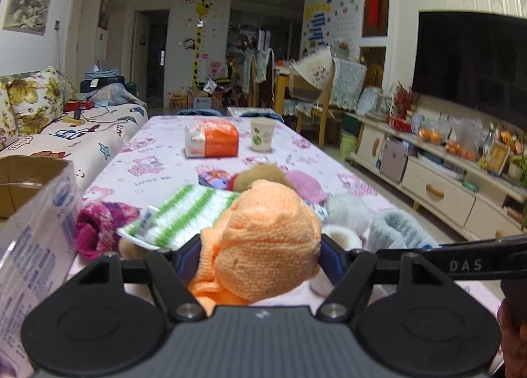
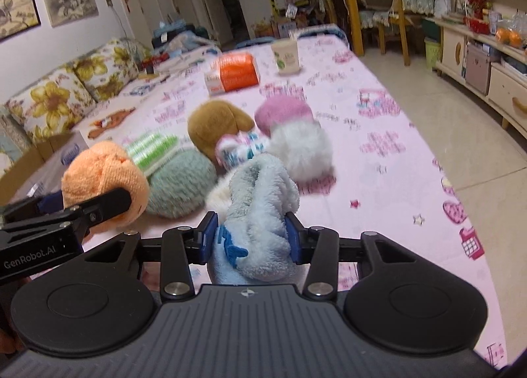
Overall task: Organize soft objects
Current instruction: 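Carry both held items over the cardboard box and open both tools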
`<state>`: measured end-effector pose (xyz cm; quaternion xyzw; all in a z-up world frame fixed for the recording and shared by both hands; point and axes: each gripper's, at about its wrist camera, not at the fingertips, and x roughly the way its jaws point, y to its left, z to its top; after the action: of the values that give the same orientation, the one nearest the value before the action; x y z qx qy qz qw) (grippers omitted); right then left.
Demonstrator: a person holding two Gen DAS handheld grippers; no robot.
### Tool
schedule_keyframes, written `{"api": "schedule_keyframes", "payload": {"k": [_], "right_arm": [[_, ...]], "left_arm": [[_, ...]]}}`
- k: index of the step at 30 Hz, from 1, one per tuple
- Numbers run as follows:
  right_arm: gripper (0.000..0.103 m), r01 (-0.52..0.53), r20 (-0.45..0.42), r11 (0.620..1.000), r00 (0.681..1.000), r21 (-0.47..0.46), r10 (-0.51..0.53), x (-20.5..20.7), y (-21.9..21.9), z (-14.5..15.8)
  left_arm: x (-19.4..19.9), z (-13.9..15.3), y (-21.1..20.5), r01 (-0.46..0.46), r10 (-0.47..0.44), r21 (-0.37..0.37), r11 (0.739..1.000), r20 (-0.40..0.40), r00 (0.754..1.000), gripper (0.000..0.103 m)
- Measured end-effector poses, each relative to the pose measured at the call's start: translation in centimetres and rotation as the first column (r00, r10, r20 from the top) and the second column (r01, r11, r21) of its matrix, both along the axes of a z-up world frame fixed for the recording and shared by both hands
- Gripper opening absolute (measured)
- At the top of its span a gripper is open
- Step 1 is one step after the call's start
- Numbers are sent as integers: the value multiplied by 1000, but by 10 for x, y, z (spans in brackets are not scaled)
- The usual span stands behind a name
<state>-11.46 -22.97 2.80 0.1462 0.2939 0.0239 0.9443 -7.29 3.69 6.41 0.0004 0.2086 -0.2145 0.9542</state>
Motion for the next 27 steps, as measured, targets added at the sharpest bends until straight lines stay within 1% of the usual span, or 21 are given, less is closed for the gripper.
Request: {"api": "schedule_keyframes", "payload": {"k": [4,8,10,13,16,18,19,23,25,27], "right_arm": [[53,-12,22,998,1000,59,11,4,3,8],[53,-49,28,990,999,135,45,15,11,17],[53,-75,32,982,997,171,71,22,20,21],[53,-126,49,972,992,197,118,35,36,29],[54,-180,63,955,984,235,169,52,55,35],[54,-220,77,945,975,240,208,64,71,41],[54,-241,86,941,970,240,227,67,79,46],[54,-327,106,914,945,240,311,93,114,57],[54,-368,113,898,930,241,350,105,135,62],[54,-402,118,883,916,243,384,118,154,65]], "left_arm": [[-3,10,16,-34,35,-40,999,32,999,72],[-3,17,34,-101,105,-66,993,60,993,72],[-1,20,45,-152,158,-75,985,73,985,72],[2,24,63,-239,247,-99,966,77,966,72],[4,28,81,-336,347,-117,934,87,934,72],[5,31,94,-397,411,-144,907,88,907,72],[4,33,99,-431,447,-154,889,89,890,72],[5,34,124,-562,582,-183,807,86,808,73],[8,33,135,-617,637,-189,764,70,767,73],[9,32,140,-661,680,-195,725,48,731,73]]}}
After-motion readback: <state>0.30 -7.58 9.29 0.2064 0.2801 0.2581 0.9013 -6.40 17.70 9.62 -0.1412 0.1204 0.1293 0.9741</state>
